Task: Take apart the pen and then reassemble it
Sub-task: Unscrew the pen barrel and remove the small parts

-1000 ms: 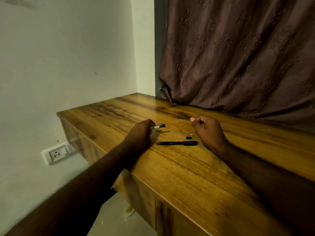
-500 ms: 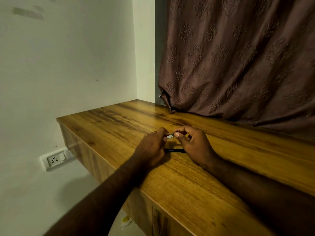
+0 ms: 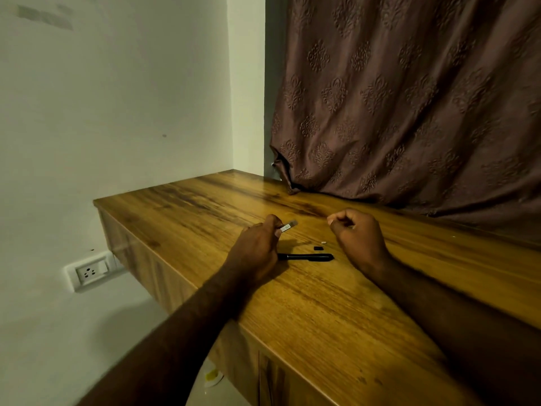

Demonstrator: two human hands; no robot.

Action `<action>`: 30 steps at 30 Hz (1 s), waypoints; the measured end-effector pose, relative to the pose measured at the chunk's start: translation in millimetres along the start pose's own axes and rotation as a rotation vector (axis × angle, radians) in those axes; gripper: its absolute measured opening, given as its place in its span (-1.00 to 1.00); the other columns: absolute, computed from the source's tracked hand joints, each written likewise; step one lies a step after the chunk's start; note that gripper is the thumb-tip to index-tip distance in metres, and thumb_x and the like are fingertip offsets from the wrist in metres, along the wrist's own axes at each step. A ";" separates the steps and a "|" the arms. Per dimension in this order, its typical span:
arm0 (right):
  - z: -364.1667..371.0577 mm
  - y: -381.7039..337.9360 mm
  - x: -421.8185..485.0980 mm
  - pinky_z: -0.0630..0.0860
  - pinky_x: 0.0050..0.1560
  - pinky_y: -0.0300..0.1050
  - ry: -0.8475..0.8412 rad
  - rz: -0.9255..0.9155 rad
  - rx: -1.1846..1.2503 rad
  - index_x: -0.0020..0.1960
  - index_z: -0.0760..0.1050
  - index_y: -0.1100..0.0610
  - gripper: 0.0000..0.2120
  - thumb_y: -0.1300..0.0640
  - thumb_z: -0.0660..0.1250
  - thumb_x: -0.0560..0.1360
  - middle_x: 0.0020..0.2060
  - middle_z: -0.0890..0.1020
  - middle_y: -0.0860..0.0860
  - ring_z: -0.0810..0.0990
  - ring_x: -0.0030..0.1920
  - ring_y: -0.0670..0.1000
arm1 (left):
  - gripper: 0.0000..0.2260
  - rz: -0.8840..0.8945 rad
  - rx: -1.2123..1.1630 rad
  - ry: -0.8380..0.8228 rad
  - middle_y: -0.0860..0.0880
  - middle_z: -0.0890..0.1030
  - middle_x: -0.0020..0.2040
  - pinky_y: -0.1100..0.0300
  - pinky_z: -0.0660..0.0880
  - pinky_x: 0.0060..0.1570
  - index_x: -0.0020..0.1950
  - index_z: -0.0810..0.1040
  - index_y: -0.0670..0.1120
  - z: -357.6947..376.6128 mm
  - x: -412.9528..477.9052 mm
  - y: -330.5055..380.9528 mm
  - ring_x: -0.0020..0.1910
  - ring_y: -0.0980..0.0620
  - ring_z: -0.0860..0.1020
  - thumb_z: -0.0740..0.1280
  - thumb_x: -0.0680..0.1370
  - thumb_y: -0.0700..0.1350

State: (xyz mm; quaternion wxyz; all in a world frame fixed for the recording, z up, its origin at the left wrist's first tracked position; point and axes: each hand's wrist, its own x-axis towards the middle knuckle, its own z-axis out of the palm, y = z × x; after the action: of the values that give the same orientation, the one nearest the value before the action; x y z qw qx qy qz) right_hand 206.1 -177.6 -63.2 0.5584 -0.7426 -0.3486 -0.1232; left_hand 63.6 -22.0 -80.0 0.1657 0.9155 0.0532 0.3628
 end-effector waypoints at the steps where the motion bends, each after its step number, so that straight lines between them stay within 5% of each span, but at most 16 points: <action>1: -2.9 3.8 1.9 0.40 -0.28 -0.40 -0.006 0.023 -0.022 -0.12 0.64 0.19 -0.91 0.29 0.36 0.43 -0.27 0.64 0.02 0.53 -0.29 -0.14 | -0.91 0.001 0.001 0.005 -0.06 0.60 -0.20 0.07 0.36 -0.20 0.05 0.38 -0.06 0.5 -0.1 -0.6 -0.22 -0.08 0.52 0.25 0.56 -0.16; 5: -13.3 15.4 7.0 0.37 -0.39 -0.31 -0.131 0.097 -0.117 -0.19 0.59 0.11 -0.83 0.36 0.34 0.38 -0.39 0.55 -0.07 0.47 -0.39 -0.10 | -0.92 -0.029 0.006 0.001 -0.08 0.60 -0.19 0.04 0.40 -0.19 0.07 0.39 -0.08 0.7 1.1 -2.7 -0.21 -0.09 0.52 0.19 0.59 -0.14; 15: -15.0 25.3 7.2 0.51 -0.09 -0.19 -0.407 0.118 -0.127 -0.22 0.65 0.06 -0.87 0.26 0.42 0.43 -0.20 0.70 0.03 0.63 -0.16 -0.04 | -0.86 -0.065 0.010 0.003 -0.15 0.59 -0.11 0.03 0.39 -0.12 0.10 0.45 -0.13 -1.4 4.8 -1.9 -0.12 -0.12 0.51 0.16 0.60 -0.15; 18: -14.0 22.1 7.3 0.50 -0.03 -0.16 -0.253 0.079 -0.149 -0.13 0.67 0.15 -0.90 0.22 0.37 0.48 -0.16 0.68 -0.02 0.62 -0.11 -0.04 | -0.85 -0.056 0.006 -0.001 -0.13 0.58 -0.06 0.06 0.38 -0.10 0.10 0.48 -0.14 -3.2 4.5 -0.1 -0.09 -0.09 0.49 0.17 0.60 -0.15; 22: -11.5 5.0 7.6 0.45 -0.09 -0.21 0.103 0.020 -0.070 -0.05 0.65 0.15 -0.87 0.22 0.32 0.51 -0.18 0.67 -0.02 0.59 -0.17 -0.08 | -0.85 -0.039 0.012 0.003 -0.08 0.57 -0.02 0.09 0.40 -0.07 0.10 0.50 -0.10 -4.4 4.7 1.1 -0.05 -0.03 0.48 0.19 0.60 -0.12; 30: 16.2 -42.7 -18.0 0.31 -0.53 -0.25 -0.289 0.318 0.206 -0.14 0.62 0.20 -0.88 0.21 0.31 0.49 -0.35 0.61 0.03 0.44 -0.49 -0.11 | -0.83 -0.016 0.065 0.057 -0.04 0.53 -0.03 0.10 0.40 -0.11 0.09 0.49 -0.06 -4.8 2.8 4.5 -0.06 -0.01 0.45 0.26 0.52 -0.08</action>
State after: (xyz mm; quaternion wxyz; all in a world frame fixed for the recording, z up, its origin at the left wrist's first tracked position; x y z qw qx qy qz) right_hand 161.7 -163.9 -47.4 0.5881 -0.7371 -0.3143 0.1099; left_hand 62.3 -24.4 -73.4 0.1370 0.9093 0.0771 0.3854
